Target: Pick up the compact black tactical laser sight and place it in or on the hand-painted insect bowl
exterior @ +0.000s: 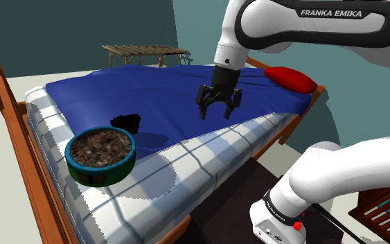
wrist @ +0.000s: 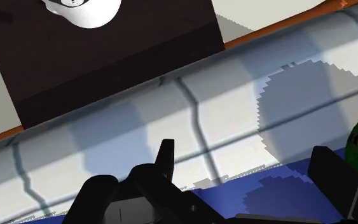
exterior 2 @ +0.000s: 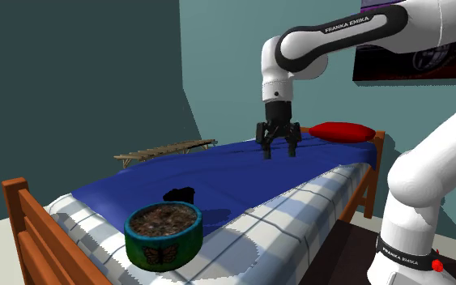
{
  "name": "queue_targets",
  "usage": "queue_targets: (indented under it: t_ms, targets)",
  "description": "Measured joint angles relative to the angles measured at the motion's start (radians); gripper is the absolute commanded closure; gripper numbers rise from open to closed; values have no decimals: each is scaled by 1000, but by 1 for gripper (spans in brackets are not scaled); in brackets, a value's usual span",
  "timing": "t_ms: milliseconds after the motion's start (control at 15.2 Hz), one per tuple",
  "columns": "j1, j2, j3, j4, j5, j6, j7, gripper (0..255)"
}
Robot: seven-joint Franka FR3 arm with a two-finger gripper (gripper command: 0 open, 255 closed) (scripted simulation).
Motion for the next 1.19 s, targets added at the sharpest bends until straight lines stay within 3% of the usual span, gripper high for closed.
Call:
queue_targets:
  t_ms: [198, 594, 858, 1188]
  targets:
    - [-9, 68, 72, 16, 40, 82, 132, 0]
    - [-46, 252, 197, 119, 54, 223, 401, 0]
    - [-71, 411, 275, 217, 8, 320, 602, 0]
    - [-80, 630, 326, 358, -115, 417, 857, 0]
